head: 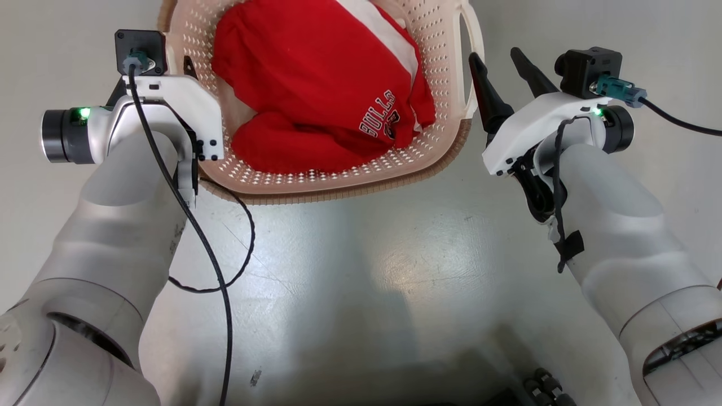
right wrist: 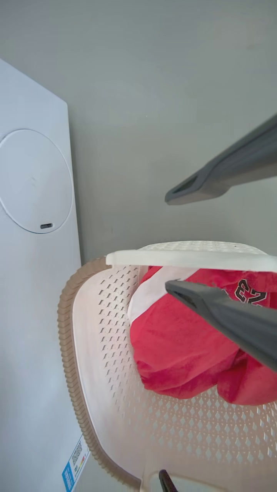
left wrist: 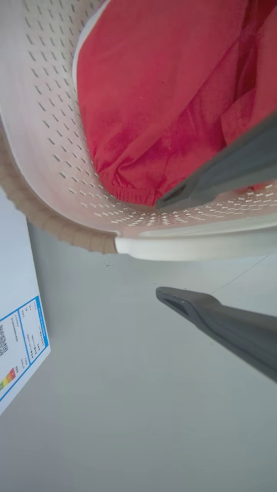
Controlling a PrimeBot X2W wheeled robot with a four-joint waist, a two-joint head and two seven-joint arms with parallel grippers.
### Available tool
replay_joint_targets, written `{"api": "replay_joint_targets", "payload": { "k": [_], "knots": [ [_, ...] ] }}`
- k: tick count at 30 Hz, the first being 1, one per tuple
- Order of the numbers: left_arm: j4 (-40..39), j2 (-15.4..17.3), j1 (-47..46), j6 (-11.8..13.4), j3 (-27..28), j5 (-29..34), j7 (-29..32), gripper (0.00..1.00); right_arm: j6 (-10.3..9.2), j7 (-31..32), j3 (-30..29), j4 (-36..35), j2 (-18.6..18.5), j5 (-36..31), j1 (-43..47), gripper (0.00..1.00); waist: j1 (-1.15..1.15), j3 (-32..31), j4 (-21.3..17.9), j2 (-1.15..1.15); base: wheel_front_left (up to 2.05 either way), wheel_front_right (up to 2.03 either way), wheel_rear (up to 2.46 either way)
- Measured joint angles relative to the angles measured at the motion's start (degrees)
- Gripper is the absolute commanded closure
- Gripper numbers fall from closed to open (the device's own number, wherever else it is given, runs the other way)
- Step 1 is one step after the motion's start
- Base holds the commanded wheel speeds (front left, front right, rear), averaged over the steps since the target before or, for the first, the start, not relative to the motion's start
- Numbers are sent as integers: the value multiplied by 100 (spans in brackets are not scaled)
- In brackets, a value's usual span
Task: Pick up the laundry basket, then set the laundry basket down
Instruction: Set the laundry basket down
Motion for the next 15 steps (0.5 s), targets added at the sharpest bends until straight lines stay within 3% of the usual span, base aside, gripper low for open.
{"api": "replay_joint_targets", "payload": {
  "k": [5, 15],
  "knots": [
    [1, -124, 93, -143, 119, -167, -181, 0, 0, -1, -235, -205, -3, -86, 111, 0, 0, -262, -2, 0, 0, 0, 0],
    [-127, -314, 536, -447, 307, -259, -365, 0, 0, -2, -1137, -506, 0, -1010, 647, 0, 0, -938, 39, 0, 0, 0, 0]
  ]
}}
